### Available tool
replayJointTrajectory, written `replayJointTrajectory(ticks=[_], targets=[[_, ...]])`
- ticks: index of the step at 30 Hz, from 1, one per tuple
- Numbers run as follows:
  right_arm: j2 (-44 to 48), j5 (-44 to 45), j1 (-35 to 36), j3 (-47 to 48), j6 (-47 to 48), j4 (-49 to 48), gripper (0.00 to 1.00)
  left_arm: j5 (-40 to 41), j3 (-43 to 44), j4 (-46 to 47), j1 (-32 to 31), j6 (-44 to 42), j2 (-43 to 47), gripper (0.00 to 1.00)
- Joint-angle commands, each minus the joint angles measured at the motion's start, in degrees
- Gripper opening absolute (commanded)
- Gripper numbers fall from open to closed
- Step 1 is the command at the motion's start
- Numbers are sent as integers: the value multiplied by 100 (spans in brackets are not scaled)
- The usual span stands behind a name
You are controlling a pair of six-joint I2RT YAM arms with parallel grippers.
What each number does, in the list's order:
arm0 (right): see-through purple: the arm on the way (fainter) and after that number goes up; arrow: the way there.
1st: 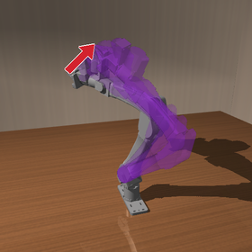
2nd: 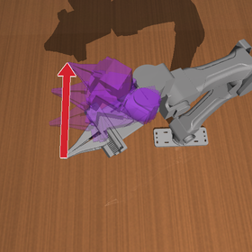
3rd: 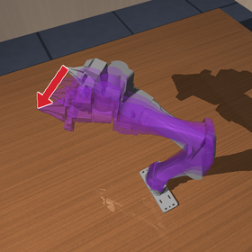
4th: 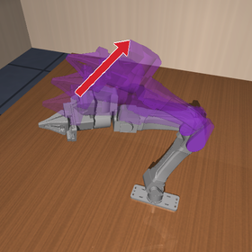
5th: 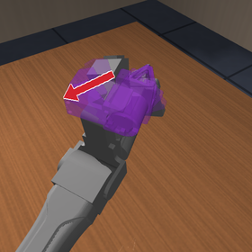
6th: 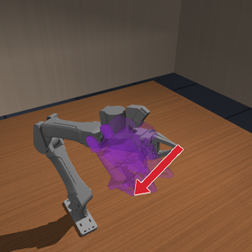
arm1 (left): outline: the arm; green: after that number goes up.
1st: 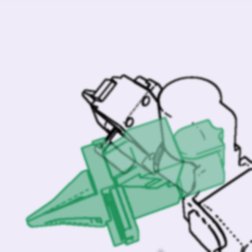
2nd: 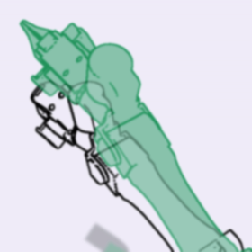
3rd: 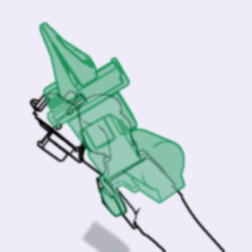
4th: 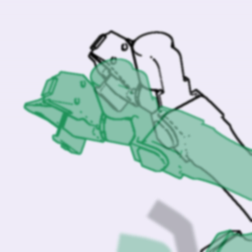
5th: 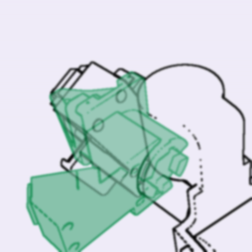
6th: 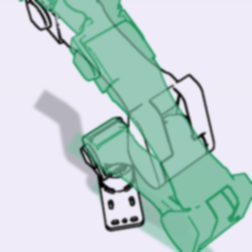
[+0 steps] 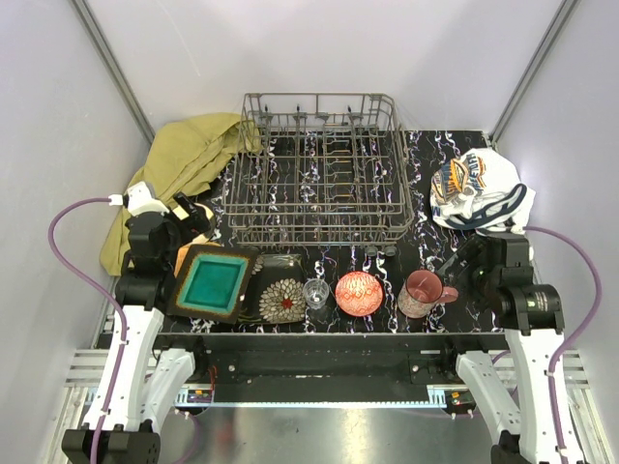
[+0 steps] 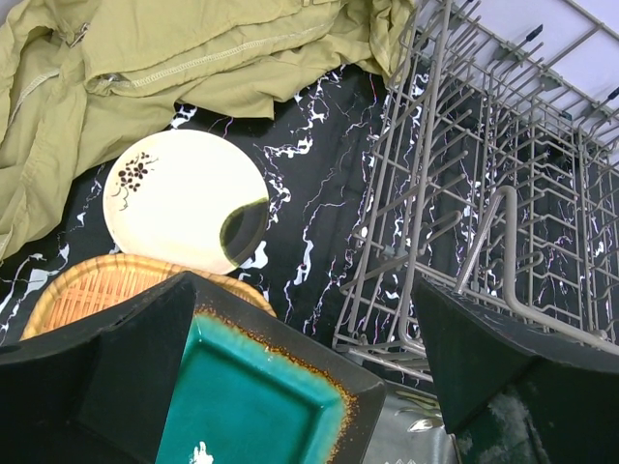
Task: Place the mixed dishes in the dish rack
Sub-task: Grab a cup with the right arm
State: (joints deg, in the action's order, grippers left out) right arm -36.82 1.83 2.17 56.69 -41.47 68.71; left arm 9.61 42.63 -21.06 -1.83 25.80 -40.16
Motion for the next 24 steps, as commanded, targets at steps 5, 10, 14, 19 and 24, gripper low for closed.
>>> replayJointTrajectory(ticks=[5, 10, 14, 19, 24], targets=[[26, -788, -15, -544, 25, 354, 80, -187, 0, 243, 24, 48, 44, 99], [-1, -965, -15, -755, 122, 336, 75, -178, -53, 278, 16, 74, 17, 99], [-27, -1079, -15, -835, 157, 310, 72, -178, -106, 304, 24, 83, 26, 99], [-80, -1044, -15, -878, 166, 275, 71, -205, -115, 348, 24, 83, -18, 99], [-203, -1009, -15, -1037, 157, 125, 66, -222, -88, 357, 24, 65, -36, 99]])
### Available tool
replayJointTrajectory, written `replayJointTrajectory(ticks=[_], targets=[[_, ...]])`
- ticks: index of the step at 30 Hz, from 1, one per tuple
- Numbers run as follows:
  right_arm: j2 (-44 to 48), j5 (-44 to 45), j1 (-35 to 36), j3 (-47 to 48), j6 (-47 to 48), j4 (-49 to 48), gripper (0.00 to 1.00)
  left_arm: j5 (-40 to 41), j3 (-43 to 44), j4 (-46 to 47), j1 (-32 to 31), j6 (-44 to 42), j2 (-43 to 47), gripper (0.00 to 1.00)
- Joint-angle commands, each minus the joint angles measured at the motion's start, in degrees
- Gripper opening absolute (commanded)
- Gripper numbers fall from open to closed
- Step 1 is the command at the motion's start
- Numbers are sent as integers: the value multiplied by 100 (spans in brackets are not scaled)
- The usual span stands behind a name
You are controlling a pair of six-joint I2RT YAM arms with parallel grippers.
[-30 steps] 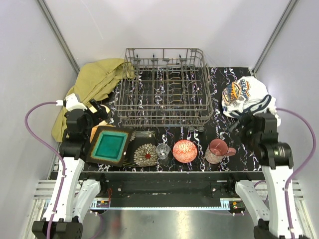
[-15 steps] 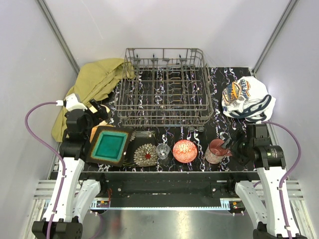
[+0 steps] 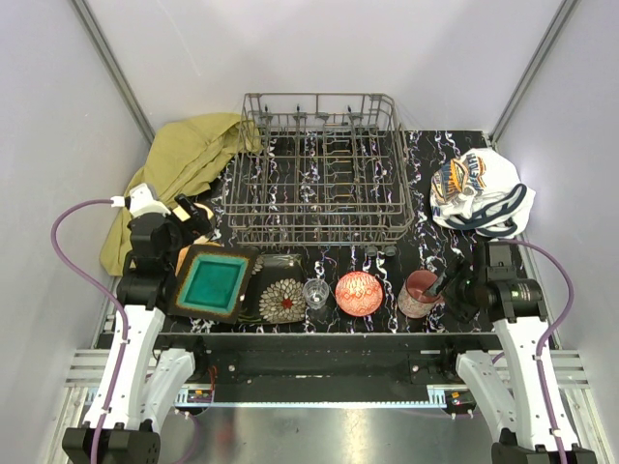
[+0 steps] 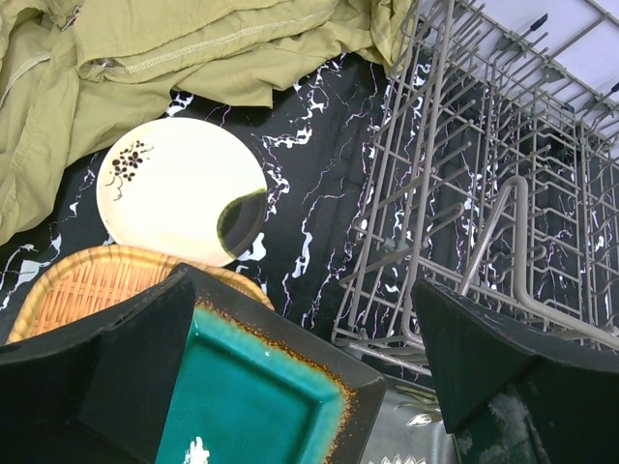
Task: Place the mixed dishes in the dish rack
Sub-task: Grab a cup with the right arm
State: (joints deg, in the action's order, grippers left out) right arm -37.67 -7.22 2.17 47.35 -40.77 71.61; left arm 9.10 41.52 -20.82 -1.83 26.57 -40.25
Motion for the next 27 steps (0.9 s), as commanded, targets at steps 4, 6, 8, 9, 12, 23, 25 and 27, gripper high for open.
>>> replayJointTrajectory(ticks=[4, 6, 8, 9, 12, 23, 25, 27], targets=[[-319, -69, -15, -121, 140, -271, 65, -190, 76, 351, 24, -29, -62, 99], [-390, 10, -15, -121, 131, -332, 64, -181, 76, 377, 24, -38, -71, 99], [-504, 46, -7, -130, 114, -428, 64, -181, 76, 394, 24, -38, -106, 99], [-539, 54, 2, -147, 96, -464, 64, -181, 76, 403, 24, -29, -106, 99], [-645, 81, -7, -200, -9, -640, 64, -216, 58, 438, 24, 15, -141, 99], [-900, 274, 64, -578, -255, -991, 60, -295, 58, 517, 24, 85, -238, 99], [-935, 274, 108, -692, -290, -1053, 53, -304, 23, 535, 24, 77, -212, 99], [-926, 300, 151, -684, -326, -1088, 51, -251, 6, 535, 24, 42, -220, 99]])
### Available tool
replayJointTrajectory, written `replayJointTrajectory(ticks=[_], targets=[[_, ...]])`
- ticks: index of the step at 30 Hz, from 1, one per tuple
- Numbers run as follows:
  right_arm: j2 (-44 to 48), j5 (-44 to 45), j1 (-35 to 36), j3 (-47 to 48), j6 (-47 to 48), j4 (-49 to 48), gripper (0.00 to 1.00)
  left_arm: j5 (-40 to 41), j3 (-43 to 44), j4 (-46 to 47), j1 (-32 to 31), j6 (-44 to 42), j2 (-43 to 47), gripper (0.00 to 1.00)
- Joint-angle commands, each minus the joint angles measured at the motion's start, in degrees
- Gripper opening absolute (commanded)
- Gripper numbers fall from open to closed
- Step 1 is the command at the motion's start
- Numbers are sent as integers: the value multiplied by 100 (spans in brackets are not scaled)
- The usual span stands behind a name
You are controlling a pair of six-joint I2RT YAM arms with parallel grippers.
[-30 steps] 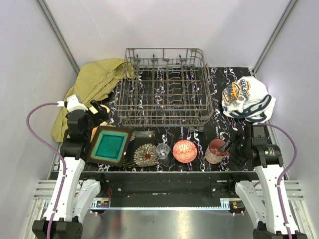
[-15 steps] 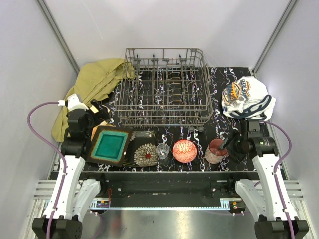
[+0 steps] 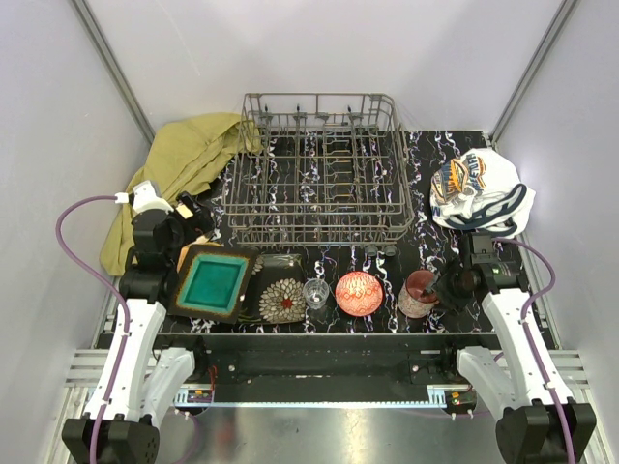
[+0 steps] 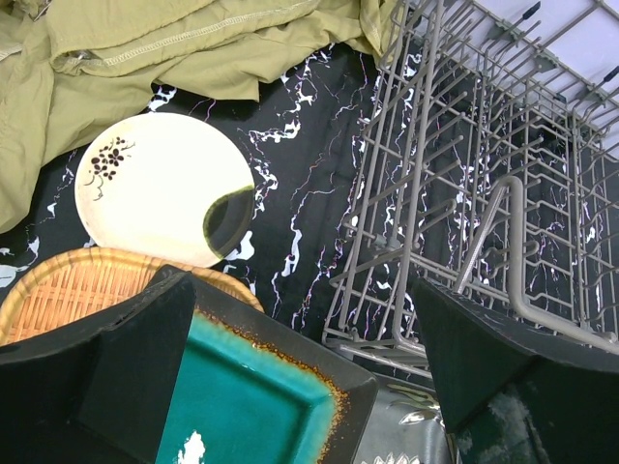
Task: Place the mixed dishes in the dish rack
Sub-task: Grab a cup with the right arm
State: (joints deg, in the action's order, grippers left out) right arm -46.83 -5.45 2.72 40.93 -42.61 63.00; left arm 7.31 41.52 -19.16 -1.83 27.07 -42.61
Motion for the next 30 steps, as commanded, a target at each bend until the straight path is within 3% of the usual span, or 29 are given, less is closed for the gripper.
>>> replayJointTrajectory(ticks=[1, 20, 27, 30], targets=[[-19, 176, 97, -32, -160, -236, 51, -55, 6, 369, 24, -17, 7, 99], [-213, 273, 668, -278, -599, -543, 33, -81, -12, 360, 42, 9, 69, 99], [-64, 387, 703, -287, -599, -579, 15, -177, -30, 351, 42, 35, 51, 99], [86, 484, 703, -243, -599, -509, 0, -195, -3, 342, 33, 26, 51, 99]])
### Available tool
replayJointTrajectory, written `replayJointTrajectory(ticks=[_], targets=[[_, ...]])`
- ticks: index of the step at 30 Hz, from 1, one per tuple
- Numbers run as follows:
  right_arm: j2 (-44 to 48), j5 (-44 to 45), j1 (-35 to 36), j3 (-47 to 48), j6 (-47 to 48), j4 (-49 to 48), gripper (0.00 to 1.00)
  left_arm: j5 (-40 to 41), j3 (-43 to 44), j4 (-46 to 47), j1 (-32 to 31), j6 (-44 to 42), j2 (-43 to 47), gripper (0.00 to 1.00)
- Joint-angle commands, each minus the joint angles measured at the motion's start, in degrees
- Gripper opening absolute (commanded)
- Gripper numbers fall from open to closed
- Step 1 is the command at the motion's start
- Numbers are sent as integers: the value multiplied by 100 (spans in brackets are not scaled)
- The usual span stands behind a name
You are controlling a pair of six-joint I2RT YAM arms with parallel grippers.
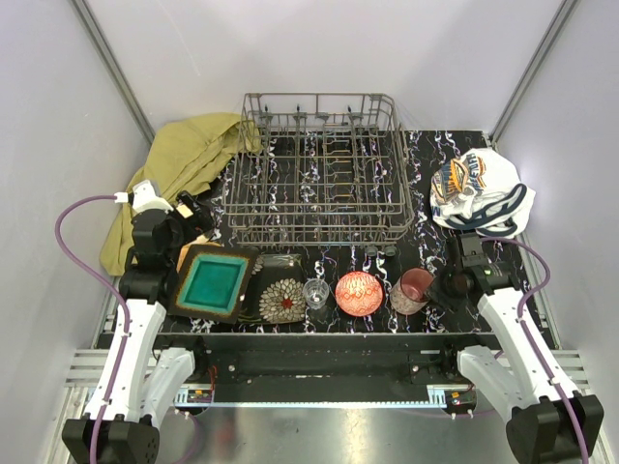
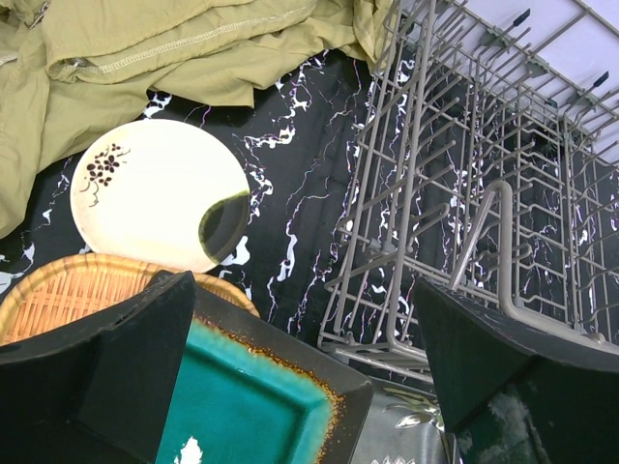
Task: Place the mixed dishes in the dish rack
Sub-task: Grab a cup with the right arm
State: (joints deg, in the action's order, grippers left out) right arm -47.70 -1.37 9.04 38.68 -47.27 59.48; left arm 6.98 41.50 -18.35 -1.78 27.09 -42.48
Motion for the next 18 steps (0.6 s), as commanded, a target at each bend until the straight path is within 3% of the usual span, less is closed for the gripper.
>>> replayJointTrajectory(ticks=[1, 6, 18], targets=[[182, 84, 72, -1, -142, -165, 0, -153, 8, 244, 37, 24, 38, 99], [235, 101, 72, 166, -134, 27, 0, -180, 52, 244, 38, 33, 20, 99], [780, 734, 72, 1791, -257, 915, 0, -241, 148, 209, 38, 182, 11, 99]])
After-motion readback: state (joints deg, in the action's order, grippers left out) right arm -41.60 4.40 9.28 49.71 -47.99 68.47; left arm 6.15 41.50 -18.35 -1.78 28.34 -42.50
